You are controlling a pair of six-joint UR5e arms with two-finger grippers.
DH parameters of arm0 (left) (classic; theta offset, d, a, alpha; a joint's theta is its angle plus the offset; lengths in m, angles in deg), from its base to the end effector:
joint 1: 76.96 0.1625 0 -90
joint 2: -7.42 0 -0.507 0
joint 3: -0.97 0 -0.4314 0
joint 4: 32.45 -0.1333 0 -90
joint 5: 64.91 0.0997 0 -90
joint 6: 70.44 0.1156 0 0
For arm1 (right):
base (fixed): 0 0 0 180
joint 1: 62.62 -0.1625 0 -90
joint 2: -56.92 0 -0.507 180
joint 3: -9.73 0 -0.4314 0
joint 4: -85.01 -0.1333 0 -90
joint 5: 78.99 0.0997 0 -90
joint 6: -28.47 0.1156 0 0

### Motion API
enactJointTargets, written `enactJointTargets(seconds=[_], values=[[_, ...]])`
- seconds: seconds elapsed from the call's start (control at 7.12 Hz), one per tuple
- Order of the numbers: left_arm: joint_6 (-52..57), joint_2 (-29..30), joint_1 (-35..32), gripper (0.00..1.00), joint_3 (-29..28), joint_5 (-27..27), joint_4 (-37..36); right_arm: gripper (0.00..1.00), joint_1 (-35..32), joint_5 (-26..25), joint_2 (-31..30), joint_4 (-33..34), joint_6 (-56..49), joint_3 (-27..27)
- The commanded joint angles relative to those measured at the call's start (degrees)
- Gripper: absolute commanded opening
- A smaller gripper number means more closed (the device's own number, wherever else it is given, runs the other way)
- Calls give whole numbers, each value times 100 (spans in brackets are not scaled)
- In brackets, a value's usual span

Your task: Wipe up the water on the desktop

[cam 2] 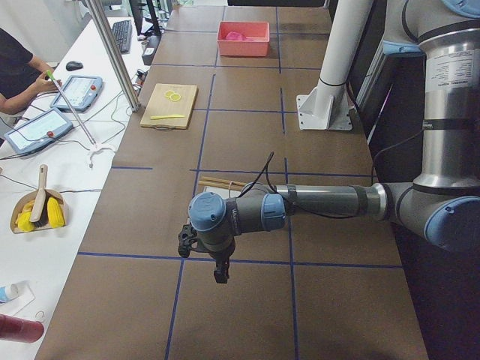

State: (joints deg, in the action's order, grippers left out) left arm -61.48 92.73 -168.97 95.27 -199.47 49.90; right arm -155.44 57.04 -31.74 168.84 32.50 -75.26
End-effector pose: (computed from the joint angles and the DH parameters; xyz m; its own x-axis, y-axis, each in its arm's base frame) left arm -0.0689 -0.4750 0.7662 0.7054 0.0326 -0.7081 -0.0761 0.9967 -0.0300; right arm 0.0769 -0.5424 0.7728 0.6898 0.0729 0.7203 -0.0979 0.9952 -0.0070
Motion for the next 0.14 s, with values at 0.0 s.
enactJointTargets(seconds=[0.0], values=[[0, 3, 7, 100, 0, 0, 0, 100, 1, 29, 16, 1, 1, 0]])
